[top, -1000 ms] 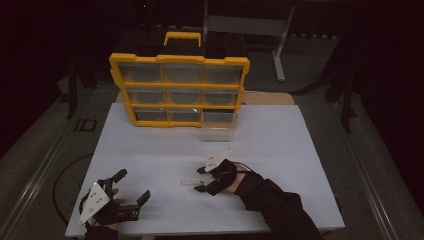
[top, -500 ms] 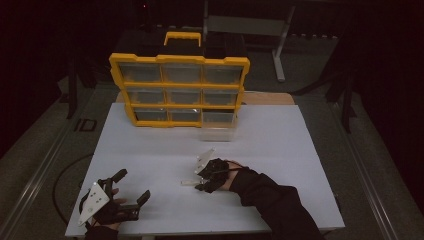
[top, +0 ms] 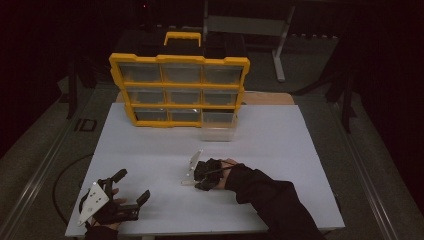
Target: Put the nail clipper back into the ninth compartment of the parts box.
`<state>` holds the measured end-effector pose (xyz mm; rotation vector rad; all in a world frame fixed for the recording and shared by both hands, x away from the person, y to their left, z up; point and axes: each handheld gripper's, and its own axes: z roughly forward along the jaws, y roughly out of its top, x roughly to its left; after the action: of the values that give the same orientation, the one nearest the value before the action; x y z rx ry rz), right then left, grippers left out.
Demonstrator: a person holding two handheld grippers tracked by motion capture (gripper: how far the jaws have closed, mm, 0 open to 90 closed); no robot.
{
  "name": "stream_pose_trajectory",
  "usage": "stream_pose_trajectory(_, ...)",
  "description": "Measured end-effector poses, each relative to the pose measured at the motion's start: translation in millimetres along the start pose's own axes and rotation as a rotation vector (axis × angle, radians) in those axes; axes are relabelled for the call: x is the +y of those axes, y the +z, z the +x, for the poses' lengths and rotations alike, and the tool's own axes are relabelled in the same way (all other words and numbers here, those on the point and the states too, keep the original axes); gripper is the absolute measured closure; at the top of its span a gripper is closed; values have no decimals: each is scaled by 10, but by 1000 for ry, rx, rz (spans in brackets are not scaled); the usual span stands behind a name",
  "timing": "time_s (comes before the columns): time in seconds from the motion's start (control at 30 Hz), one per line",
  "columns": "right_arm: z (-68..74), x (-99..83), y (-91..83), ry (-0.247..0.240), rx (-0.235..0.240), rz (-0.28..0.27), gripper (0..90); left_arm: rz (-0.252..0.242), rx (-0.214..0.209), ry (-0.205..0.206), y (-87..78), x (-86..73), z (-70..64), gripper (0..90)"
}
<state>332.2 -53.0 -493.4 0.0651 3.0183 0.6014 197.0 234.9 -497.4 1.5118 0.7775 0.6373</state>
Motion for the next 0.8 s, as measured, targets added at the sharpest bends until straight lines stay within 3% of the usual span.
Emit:
stream_pose_trajectory(0.2, 20, 80, 5, -16, -21, 73, 736, 0, -2, -1, 0, 0, 1, 3)
stream_pose_trajectory(0.37, 73, 152, 25, -59, -43, 132, 767, 5, 0, 4, 2, 0, -4, 3)
stream_pose_trajectory(0.8, 22, 112, -14, -38, -22, 105, 778, 13, -5, 7, 11, -3, -10, 3)
